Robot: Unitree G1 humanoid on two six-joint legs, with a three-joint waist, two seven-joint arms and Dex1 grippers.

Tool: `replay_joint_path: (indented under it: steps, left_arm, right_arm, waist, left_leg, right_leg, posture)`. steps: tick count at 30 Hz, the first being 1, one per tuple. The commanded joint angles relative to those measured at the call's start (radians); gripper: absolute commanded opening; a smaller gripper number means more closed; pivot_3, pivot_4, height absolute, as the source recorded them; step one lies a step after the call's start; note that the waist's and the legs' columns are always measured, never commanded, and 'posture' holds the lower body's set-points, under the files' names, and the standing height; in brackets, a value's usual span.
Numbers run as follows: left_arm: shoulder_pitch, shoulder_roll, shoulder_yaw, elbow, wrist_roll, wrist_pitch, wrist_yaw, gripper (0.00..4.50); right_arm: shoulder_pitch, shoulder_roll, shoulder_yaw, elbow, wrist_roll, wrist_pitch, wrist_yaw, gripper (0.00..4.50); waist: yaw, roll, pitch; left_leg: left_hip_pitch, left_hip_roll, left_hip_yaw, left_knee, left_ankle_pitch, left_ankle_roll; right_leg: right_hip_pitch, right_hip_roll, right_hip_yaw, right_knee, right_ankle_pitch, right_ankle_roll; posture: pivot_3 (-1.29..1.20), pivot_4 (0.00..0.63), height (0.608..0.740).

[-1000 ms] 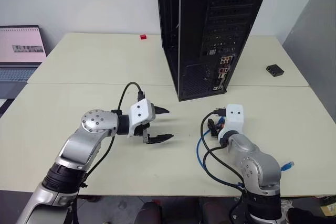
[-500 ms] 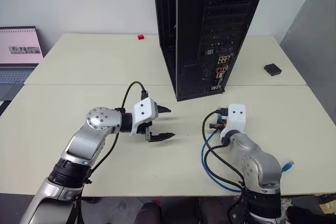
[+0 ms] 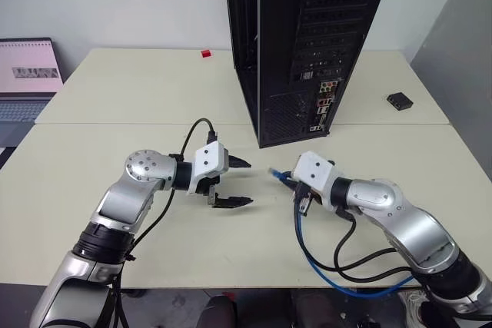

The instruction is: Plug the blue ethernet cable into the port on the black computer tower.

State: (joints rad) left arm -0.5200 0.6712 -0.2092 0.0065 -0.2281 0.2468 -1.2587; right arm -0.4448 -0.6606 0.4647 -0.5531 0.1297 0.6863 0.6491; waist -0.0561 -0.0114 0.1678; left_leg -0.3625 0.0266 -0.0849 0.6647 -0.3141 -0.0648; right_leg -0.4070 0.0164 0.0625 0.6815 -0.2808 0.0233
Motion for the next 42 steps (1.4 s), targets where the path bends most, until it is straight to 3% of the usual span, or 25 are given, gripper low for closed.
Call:
replay_joint_path:
  steps: [1,16,36,42]
  left_arm:
    - [-0.051,-0.006,-0.015,0.015,0.013,-0.031,-0.022,4.5]
    - [-0.052,0.0,-0.034,0.001,0.035,-0.048,-0.029,4.5]
    - [-0.053,-0.023,-0.066,0.012,0.056,-0.063,-0.041,0.41]
    - [-0.044,-0.018,-0.066,0.035,0.072,-0.098,-0.036,0.29]
  right_arm:
    - [-0.068,-0.037,0.054,-0.007,-0.044,-0.084,0.117,0.07]
    - [-0.119,0.05,0.078,0.058,-0.12,-0.02,0.148,0.05]
    - [-0.112,0.072,0.095,0.059,-0.171,-0.012,0.164,0.05]
    - [-0.111,0.08,0.089,0.066,-0.179,-0.015,0.17,0.05]
  waist:
    - [0.0,-0.001,0.0]
    - [0.003,-0.001,0.0]
    - [0.003,-0.001,0.0]
    - [0.003,-0.001,0.0]
  left_leg:
    - [0.0,0.0,0.0,0.0,0.0,0.0]
    - [0.0,0.0,-0.001,0.0,0.0,0.0]
    - [0.0,0.0,-0.001,0.0,0.0,0.0]
    - [0.0,0.0,-0.001,0.001,0.0,0.0]
  right_leg:
    - [0.0,0.0,0.0,0.0,0.0,0.0]
    - [0.0,0.0,-0.001,0.001,0.0,0.0]
    - [0.0,0.0,-0.001,0.001,0.0,0.0]
    - [0.0,0.0,-0.001,0.001,0.0,0.0]
  posture:
    - [0.0,0.15,0.74]
    - [0.0,0.15,0.74]
    - [0.0,0.15,0.74]
    - [0.0,0.15,0.74]
